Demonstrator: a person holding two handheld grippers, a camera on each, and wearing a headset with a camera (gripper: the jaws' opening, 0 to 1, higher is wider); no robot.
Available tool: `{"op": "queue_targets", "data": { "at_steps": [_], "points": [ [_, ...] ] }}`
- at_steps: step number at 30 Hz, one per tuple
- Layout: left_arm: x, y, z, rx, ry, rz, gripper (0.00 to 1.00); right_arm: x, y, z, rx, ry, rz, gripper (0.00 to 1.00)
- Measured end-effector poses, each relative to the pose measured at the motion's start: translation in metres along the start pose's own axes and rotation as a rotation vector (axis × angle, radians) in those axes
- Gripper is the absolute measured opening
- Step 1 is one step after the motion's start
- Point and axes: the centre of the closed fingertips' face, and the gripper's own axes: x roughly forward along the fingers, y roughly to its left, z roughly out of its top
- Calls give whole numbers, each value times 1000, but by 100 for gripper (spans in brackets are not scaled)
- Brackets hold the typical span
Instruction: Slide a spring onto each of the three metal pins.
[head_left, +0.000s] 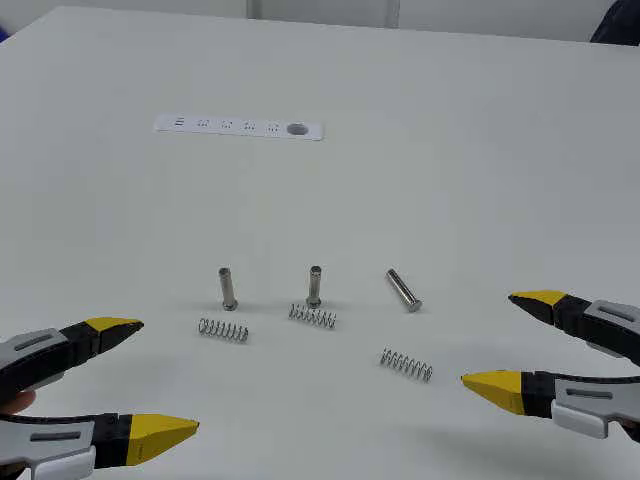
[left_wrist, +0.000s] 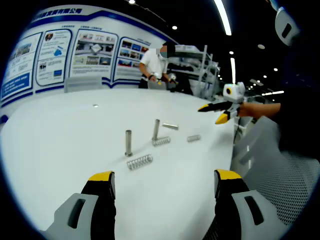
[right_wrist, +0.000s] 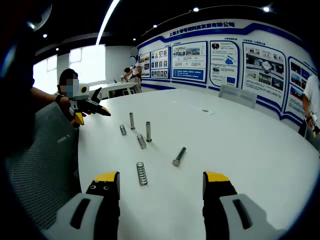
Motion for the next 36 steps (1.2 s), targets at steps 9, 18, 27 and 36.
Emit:
{"op": "queue_targets", "data": {
  "at_steps": [9, 18, 27, 36],
  "points": [
    [2, -1, 0, -1, -4, -6, 82, -2, -3, 1, 18, -1, -25, 67],
    [3, -1, 1, -3, -10, -12, 82, -3, -8, 6, 31, 7, -53, 62],
    [3, -1, 1, -10, -21, -10, 81, 6, -17, 11, 43, 31, -76, 57],
    [5, -7, -3, -9, -12, -19, 81, 28, -31, 23, 59, 77, -95, 49]
  ]
}}
